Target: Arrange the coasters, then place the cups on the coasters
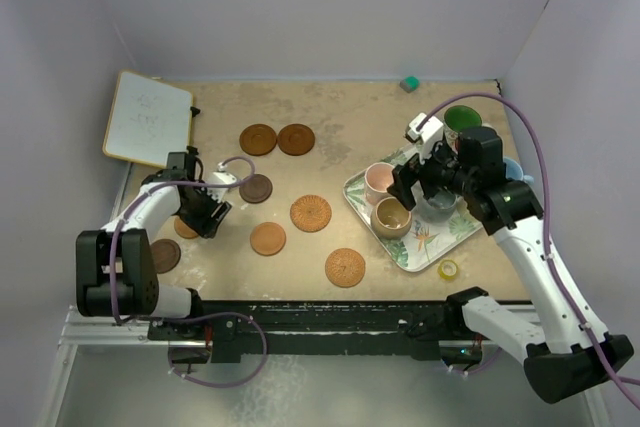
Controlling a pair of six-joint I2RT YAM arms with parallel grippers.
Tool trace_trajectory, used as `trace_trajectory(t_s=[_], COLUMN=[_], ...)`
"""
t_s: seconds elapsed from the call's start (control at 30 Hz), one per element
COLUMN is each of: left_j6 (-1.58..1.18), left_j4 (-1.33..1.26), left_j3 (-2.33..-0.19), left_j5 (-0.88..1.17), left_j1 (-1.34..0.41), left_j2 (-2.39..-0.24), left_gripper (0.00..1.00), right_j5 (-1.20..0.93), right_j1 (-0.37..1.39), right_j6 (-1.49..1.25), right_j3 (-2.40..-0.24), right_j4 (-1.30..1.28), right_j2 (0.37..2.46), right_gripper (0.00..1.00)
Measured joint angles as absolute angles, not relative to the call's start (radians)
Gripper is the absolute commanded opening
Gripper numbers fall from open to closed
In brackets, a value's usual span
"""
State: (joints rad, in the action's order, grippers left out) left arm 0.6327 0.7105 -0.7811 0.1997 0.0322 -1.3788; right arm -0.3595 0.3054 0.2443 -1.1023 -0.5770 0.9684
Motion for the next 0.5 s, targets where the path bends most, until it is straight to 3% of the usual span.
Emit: trace_trajectory(t_s=[0.37,0.5], left_j6=[0.678,0.688], left_j4=[0.664,0.659], left_j3=[-0.795,-0.795], left_j5=[0.203,0.205], left_j1=[0.066,0.066], left_j2=[-1.460,-1.461], left_gripper=[0.27,0.21], right_j5=[-0.363,-0.363], right_j1=[0.305,0.305], right_j6=[0.244,0.244], right_j3=[-1.088,-1.088], right_j4=[-0.578,-0.578], right_j2=[1.000,1.001], right_gripper=[1.00,1.00])
